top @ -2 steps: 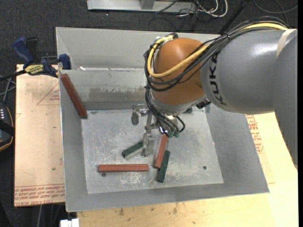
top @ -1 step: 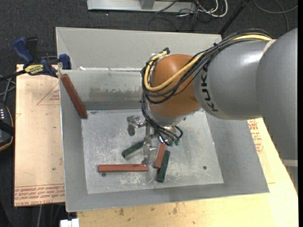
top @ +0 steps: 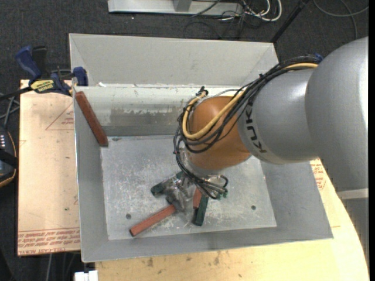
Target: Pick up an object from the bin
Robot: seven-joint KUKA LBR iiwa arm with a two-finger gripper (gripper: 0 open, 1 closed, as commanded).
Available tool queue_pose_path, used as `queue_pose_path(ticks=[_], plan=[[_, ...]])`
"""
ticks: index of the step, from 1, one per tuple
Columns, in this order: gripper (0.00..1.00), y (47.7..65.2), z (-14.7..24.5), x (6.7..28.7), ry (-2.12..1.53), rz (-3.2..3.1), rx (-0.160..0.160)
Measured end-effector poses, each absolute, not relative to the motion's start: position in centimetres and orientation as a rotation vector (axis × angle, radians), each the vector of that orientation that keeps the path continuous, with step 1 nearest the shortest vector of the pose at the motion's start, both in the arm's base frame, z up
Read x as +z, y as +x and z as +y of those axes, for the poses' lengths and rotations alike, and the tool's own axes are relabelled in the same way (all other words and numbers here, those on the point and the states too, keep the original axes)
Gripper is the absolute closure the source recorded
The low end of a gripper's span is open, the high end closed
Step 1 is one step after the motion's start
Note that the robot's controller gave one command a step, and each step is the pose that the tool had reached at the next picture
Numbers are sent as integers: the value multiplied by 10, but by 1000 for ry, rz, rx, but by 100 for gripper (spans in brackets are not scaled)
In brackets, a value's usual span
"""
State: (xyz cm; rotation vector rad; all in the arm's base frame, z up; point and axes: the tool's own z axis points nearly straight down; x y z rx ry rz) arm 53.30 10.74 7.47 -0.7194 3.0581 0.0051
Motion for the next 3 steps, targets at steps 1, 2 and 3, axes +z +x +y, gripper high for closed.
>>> queue_pose_path(ticks=[1,2,3], plan=[[0,533,106,71,-718,3053,3],[0,533,106,71,-717,3054,3],[0,527,100,79,-948,2994,4]])
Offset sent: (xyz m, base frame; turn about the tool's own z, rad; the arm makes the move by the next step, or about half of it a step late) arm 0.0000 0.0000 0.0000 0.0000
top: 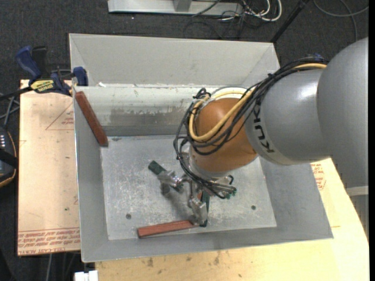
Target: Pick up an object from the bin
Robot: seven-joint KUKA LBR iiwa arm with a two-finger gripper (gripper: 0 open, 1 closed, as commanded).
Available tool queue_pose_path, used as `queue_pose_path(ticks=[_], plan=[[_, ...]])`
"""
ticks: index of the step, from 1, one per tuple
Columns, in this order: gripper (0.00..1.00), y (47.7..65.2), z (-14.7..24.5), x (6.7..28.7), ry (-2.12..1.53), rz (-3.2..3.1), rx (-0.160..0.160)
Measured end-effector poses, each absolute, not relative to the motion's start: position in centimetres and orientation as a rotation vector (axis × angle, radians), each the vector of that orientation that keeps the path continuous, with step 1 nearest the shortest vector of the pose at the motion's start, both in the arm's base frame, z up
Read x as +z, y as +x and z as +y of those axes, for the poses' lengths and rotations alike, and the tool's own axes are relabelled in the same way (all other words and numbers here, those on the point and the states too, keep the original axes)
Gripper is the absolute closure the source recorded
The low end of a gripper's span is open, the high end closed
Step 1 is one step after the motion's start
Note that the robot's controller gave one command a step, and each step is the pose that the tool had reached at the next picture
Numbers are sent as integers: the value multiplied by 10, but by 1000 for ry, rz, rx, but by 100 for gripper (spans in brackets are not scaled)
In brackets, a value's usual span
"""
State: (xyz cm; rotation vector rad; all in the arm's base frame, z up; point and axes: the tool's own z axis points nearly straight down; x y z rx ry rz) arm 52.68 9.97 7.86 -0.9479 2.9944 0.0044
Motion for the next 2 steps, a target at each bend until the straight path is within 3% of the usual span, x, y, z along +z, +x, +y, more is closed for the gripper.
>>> queue_pose_path(ticks=[2], plan=[[0,508,86,87,-1619,2690,4]])
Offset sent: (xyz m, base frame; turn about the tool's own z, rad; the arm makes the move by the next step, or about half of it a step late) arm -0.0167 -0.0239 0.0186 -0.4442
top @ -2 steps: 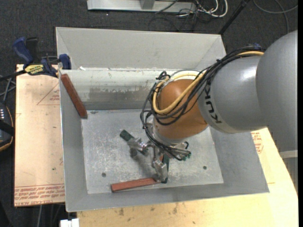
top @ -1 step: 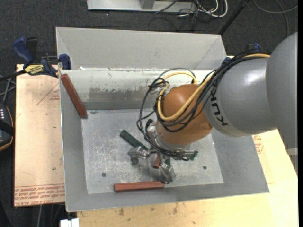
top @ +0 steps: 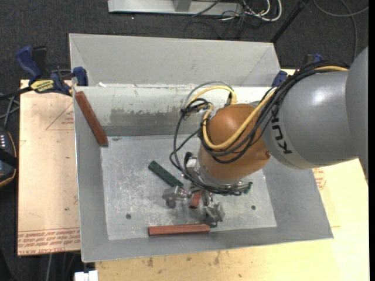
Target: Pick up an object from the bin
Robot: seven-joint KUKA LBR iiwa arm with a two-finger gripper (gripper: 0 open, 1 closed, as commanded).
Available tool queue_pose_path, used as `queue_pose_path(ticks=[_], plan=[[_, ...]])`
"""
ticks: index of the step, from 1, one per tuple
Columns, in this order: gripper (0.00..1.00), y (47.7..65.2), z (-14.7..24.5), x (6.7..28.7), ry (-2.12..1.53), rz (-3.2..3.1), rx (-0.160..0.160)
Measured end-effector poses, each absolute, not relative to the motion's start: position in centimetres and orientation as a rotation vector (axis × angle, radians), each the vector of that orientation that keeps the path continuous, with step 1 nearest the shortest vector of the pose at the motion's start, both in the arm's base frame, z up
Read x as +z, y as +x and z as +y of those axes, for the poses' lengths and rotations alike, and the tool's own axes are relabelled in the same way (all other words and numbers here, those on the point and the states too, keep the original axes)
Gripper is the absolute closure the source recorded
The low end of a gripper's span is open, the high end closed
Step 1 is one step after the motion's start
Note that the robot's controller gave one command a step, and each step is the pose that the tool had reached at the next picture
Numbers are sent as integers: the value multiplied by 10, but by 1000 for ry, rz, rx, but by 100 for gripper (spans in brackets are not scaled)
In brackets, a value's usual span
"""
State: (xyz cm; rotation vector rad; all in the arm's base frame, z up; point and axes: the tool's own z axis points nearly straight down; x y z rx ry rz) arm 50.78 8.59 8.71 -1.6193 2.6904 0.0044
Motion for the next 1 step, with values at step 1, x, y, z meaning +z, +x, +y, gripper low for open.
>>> queue_pose_path(ticks=[1], plan=[[0,496,72,86,-1514,2753,2]])
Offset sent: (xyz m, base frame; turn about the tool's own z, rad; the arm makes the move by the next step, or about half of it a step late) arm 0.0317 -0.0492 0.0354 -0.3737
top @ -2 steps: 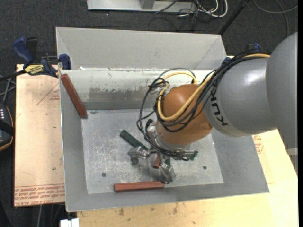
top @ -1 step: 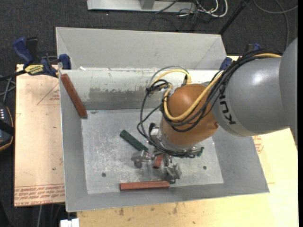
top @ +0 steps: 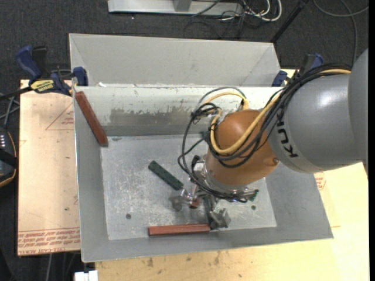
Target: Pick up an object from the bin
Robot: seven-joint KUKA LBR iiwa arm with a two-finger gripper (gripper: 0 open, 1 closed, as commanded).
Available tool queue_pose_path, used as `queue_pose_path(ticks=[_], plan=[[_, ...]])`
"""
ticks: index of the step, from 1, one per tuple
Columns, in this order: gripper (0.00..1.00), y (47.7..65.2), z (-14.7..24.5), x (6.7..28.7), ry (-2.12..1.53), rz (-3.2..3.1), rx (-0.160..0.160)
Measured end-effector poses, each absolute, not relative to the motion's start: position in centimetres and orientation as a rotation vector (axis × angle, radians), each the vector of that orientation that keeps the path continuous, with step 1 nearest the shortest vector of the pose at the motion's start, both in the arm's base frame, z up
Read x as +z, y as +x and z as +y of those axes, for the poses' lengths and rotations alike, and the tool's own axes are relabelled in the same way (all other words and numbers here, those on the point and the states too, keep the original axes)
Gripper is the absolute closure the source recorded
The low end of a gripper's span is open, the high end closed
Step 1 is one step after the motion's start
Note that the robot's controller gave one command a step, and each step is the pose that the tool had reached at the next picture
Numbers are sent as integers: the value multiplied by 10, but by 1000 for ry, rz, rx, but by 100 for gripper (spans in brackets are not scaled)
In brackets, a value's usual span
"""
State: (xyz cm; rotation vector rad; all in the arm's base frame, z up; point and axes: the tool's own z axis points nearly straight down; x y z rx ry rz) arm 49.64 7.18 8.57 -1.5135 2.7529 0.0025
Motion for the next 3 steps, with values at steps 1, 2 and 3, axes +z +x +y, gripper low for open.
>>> queue_pose_path(ticks=[1,2,3], plan=[[0,517,58,103,-1813,2563,3],[100,533,2,81,-1846,2540,3],[0,532,2,81,-1845,2540,3]])
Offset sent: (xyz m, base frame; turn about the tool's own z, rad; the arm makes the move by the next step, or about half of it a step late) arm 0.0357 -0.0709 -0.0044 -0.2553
